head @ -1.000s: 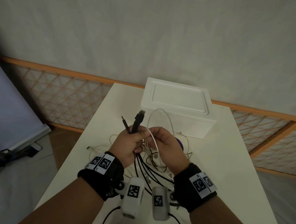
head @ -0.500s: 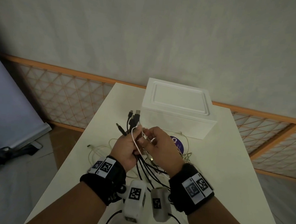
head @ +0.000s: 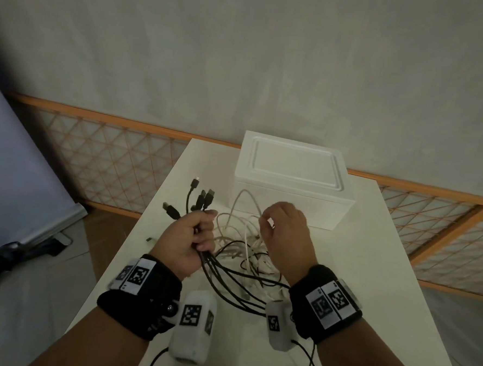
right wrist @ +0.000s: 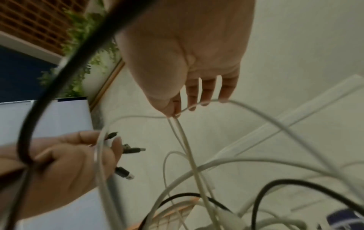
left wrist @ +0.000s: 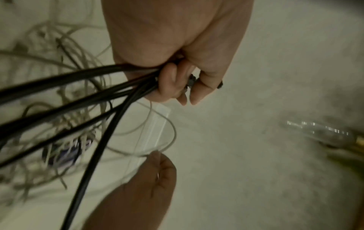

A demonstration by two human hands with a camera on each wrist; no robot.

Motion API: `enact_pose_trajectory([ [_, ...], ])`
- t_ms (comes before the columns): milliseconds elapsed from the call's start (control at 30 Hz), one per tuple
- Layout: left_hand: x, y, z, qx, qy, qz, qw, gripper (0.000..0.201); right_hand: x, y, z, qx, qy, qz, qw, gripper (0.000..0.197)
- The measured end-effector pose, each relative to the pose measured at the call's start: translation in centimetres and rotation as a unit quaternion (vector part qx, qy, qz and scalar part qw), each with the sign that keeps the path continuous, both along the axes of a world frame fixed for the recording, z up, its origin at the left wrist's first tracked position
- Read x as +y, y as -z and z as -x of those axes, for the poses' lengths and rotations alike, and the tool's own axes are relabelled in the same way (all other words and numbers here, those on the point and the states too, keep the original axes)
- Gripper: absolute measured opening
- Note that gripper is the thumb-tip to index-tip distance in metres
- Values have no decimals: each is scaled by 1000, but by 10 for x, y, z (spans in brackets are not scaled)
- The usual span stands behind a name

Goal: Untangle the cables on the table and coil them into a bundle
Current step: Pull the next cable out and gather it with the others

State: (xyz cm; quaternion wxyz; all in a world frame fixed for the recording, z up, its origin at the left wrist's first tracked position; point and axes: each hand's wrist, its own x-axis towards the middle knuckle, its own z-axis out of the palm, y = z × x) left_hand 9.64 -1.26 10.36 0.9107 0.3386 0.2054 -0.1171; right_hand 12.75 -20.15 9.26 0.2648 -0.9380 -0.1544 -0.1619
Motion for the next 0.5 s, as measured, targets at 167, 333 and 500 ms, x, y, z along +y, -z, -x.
enact_pose_trajectory([
  [167, -18, -15, 9, -13, 21, -6, 1000, 12, 15, -19, 11, -113, -42, -60, 991, 11],
  [333, -25, -19, 2, -40, -18, -60, 997, 13, 28, -21, 24, -111, -137, 10, 984, 14],
  [500, -34, -30, 5, -138, -30, -125, 982, 11, 27, -10, 19, 101, -140, 3, 985, 9],
])
